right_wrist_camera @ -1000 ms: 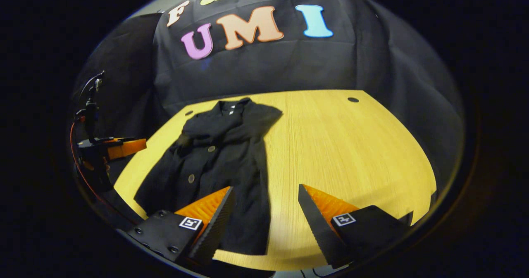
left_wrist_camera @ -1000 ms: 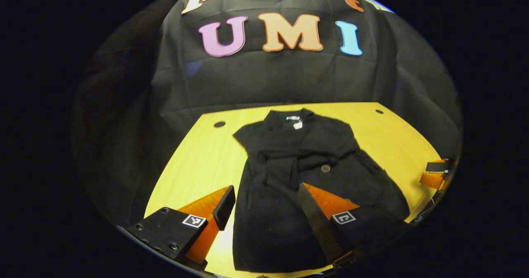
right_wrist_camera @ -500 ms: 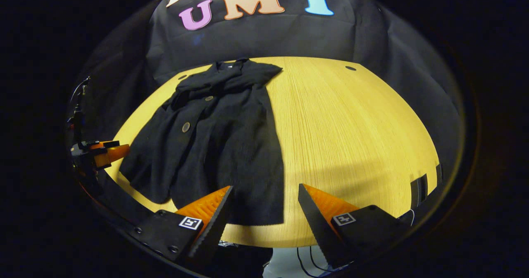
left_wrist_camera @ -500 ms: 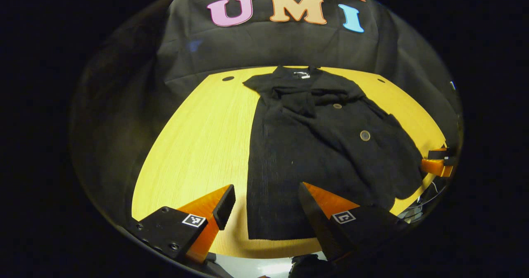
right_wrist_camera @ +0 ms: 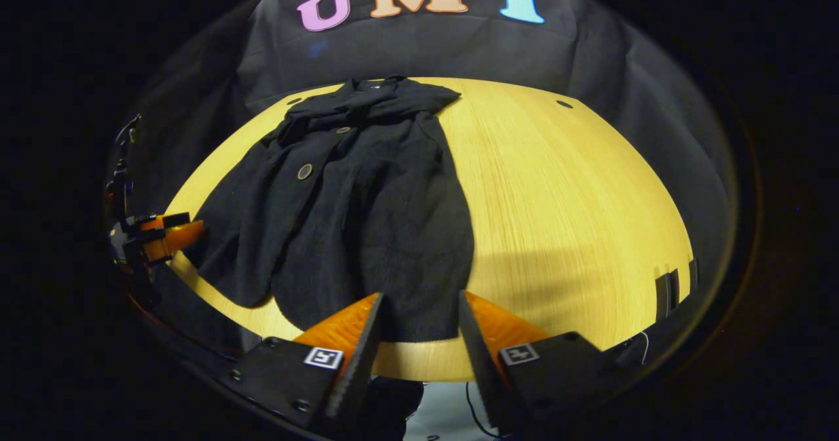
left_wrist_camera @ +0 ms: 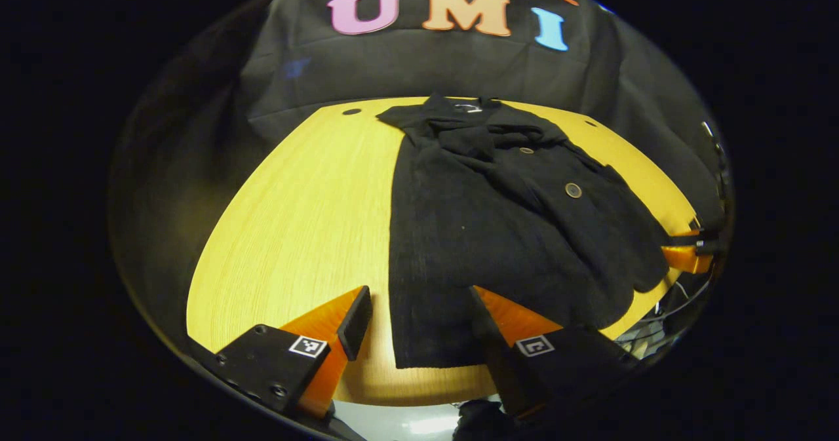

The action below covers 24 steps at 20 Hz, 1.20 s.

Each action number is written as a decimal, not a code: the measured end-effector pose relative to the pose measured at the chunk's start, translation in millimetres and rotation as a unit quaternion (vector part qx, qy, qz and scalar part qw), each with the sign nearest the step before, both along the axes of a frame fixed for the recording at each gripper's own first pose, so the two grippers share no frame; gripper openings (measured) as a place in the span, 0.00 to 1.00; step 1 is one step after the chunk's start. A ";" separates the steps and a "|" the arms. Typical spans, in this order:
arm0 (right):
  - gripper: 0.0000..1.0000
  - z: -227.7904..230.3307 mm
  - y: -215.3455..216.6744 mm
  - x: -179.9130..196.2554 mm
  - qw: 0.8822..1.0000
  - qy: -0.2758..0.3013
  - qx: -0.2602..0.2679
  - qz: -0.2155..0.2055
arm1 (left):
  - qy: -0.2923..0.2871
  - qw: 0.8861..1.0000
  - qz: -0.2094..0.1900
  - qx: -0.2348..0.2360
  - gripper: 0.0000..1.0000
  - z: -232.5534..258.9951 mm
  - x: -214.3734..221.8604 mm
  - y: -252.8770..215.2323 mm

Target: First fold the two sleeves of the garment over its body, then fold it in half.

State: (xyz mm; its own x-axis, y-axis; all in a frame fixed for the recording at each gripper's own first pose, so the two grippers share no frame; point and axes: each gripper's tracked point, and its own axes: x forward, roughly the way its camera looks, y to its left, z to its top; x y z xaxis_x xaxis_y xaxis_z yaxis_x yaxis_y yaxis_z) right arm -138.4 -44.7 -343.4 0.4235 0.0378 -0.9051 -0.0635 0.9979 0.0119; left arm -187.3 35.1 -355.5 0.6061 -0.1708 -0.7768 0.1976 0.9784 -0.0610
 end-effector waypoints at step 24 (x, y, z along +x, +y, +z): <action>0.02 99.2 20.8 112.7 0.984 -0.115 0.130 0.042 | -0.046 0.990 0.099 -0.095 0.00 91.7 100.0 -32.2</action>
